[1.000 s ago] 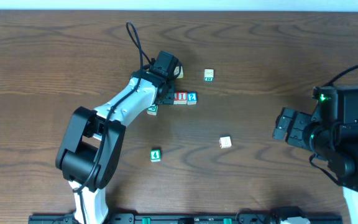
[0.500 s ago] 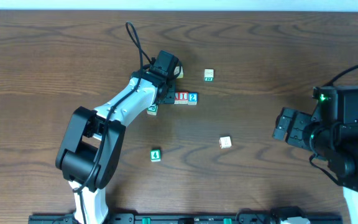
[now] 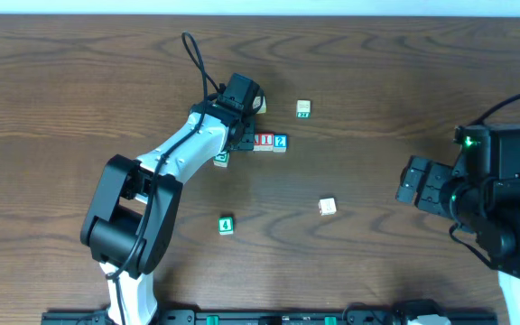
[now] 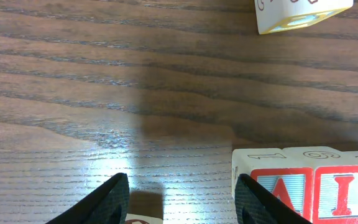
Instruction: Spell out Ai2
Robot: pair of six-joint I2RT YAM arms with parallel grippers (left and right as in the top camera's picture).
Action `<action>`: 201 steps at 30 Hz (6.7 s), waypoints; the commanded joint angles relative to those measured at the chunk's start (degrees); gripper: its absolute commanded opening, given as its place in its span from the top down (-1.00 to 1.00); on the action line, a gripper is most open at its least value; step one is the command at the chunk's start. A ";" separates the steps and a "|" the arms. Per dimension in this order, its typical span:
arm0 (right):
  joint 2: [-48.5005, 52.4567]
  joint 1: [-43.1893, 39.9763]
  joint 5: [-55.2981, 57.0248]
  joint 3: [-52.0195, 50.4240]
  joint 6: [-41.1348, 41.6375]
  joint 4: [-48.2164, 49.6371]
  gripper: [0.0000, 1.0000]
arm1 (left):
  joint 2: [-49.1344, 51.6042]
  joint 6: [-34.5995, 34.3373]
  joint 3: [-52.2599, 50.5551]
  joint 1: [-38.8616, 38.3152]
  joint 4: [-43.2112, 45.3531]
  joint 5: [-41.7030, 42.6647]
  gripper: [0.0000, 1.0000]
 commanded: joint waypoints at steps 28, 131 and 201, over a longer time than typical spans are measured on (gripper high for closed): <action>-0.48 -0.39 0.85 0.44 -0.02 3.21 -0.98 | -21.07 6.43 11.13 7.21 -13.38 -10.95 -0.41; -49.92 -9.11 -13.53 -75.19 -19.26 63.34 -0.98 | -93.92 10.69 -76.89 8.59 28.81 -21.49 -0.91; -60.04 -3.02 -11.56 -75.19 -20.96 63.45 -0.99 | -113.98 11.13 -76.87 19.23 25.79 -22.75 -0.91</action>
